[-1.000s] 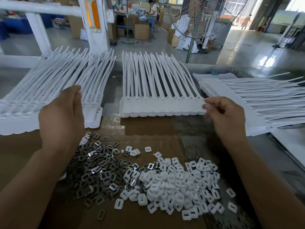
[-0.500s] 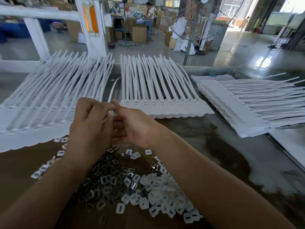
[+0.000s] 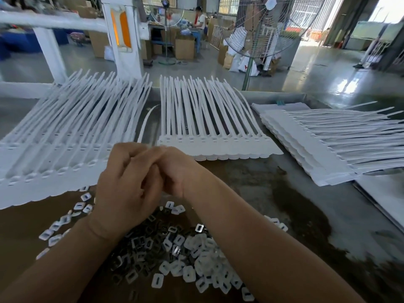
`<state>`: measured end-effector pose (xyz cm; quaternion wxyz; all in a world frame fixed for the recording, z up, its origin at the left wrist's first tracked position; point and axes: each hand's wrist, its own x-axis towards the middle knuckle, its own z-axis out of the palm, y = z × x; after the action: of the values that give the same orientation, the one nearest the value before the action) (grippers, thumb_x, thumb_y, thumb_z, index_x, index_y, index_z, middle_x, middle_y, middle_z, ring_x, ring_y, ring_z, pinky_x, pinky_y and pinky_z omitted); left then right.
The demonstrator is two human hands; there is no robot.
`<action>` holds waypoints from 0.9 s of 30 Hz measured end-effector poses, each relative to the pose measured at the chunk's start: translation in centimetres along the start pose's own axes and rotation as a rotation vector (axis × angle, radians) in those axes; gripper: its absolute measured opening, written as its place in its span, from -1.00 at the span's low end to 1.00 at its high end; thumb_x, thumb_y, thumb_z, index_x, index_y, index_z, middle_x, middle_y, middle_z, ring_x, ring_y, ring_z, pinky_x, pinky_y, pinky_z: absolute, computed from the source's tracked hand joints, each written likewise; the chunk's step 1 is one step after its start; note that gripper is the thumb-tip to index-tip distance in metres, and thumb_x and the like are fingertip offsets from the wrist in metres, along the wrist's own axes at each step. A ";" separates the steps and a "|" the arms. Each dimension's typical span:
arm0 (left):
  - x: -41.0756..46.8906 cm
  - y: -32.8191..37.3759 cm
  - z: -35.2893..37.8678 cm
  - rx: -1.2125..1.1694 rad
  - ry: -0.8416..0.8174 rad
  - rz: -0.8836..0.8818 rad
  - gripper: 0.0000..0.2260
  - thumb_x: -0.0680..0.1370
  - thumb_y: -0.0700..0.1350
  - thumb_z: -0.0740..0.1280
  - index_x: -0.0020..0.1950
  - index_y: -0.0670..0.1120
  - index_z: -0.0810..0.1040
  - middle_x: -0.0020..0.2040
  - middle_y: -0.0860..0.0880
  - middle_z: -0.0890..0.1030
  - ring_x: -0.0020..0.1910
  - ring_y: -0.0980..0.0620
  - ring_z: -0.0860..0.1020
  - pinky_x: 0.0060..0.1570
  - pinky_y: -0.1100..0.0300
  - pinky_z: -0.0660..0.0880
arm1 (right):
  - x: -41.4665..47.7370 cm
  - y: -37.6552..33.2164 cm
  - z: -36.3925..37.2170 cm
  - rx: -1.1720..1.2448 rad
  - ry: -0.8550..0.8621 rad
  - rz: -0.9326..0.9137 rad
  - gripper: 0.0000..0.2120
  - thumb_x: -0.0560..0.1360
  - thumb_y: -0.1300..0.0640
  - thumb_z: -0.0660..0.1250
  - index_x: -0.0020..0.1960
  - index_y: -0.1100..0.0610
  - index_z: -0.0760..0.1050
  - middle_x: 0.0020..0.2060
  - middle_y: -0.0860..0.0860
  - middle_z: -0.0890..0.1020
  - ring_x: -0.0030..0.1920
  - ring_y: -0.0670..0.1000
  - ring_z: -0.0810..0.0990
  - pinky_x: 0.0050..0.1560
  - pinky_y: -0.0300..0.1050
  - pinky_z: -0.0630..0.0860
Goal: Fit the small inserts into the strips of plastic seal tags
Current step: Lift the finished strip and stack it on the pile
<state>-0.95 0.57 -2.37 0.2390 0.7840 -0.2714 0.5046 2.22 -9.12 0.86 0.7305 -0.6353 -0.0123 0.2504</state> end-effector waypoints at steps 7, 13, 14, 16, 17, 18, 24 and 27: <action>0.6 0.0 0.1 -0.036 0.103 0.203 -0.67 0.41 -0.36 0.26 0.16 -0.25 0.37 0.06 -0.20 0.39 0.12 -0.04 0.42 0.26 0.26 0.28 | -1.2 -2.5 -2.1 -0.191 0.017 -0.261 -0.79 0.49 0.38 0.22 0.10 0.32 0.52 -0.10 0.21 0.60 -0.13 0.11 0.58 -0.14 -0.04 0.60; 0.0 -1.9 0.3 0.235 -0.089 -0.027 -0.50 0.34 -0.28 0.35 0.26 -0.21 0.36 0.22 -0.25 0.45 0.24 -0.18 0.35 0.25 -0.15 0.22 | -3.9 -2.8 -8.3 -0.174 0.154 -0.362 -0.79 0.53 0.35 0.19 0.00 0.09 0.51 -0.05 -0.03 0.62 -0.07 -0.04 0.62 -0.30 -0.28 0.54; -0.1 -2.3 0.1 0.255 -0.136 -0.079 -0.43 0.27 -0.31 0.39 0.27 -0.21 0.38 0.22 -0.27 0.46 0.25 -0.18 0.34 0.26 -0.17 0.19 | -4.6 -2.8 -9.6 -0.174 0.178 -0.374 -0.78 0.54 0.35 0.19 -0.03 0.08 0.52 -0.11 -0.09 0.66 -0.12 -0.10 0.64 -0.30 -0.28 0.54; -0.1 -2.7 -0.1 0.241 -0.216 -0.154 -0.39 0.20 -0.26 0.48 0.23 -0.25 0.44 0.21 -0.28 0.48 0.24 -0.20 0.36 0.25 -0.19 0.18 | -6.2 -2.6 -12.1 -0.183 0.231 -0.383 -0.75 0.53 0.35 0.18 -0.05 0.06 0.54 -0.18 -0.14 0.69 -0.15 -0.14 0.65 -0.28 -0.29 0.56; -0.1 -2.7 -0.2 0.220 -0.254 -0.163 -0.42 0.21 -0.21 0.50 0.20 -0.27 0.48 0.20 -0.29 0.49 0.22 -0.20 0.38 0.24 -0.20 0.22 | -7.1 -2.4 -13.2 -0.183 0.257 -0.379 -0.75 0.53 0.35 0.18 -0.04 0.06 0.55 -0.17 -0.14 0.69 -0.13 -0.12 0.66 -0.27 -0.28 0.56; -0.2 -2.6 0.0 0.199 -0.292 -0.158 -0.45 0.22 -0.20 0.49 0.18 -0.28 0.50 0.19 -0.29 0.50 0.20 -0.18 0.39 0.21 -0.20 0.26 | -7.9 -2.0 -14.3 -0.175 0.287 -0.373 -0.75 0.52 0.35 0.18 -0.03 0.07 0.55 -0.15 -0.13 0.69 -0.12 -0.11 0.66 -0.28 -0.28 0.56; -0.8 -1.7 1.1 0.095 -0.545 -0.069 -0.48 0.10 -0.42 0.56 0.04 -0.23 0.62 0.09 -0.23 0.59 0.08 -0.30 0.53 0.08 -0.20 0.29 | -10.2 1.1 -18.1 -0.228 0.498 -0.210 -0.78 0.51 0.37 0.19 -0.06 0.13 0.55 -0.21 -0.05 0.70 -0.22 -0.11 0.67 -0.36 -0.29 0.55; -1.1 -1.5 1.6 0.086 -0.701 -0.139 -0.53 0.24 -0.34 0.51 0.13 -0.10 0.59 0.19 -0.11 0.55 0.21 -0.23 0.47 0.17 0.01 0.23 | -9.6 1.8 -18.6 -0.432 0.606 -0.115 -0.86 0.52 0.35 0.22 0.01 0.26 0.54 -0.15 0.08 0.66 -0.18 -0.03 0.64 -0.36 -0.26 0.54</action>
<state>0.75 0.81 -4.13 0.1319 0.9353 -0.2614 0.1986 -0.51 -29.83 -1.55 0.5629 -0.8183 0.1160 0.0012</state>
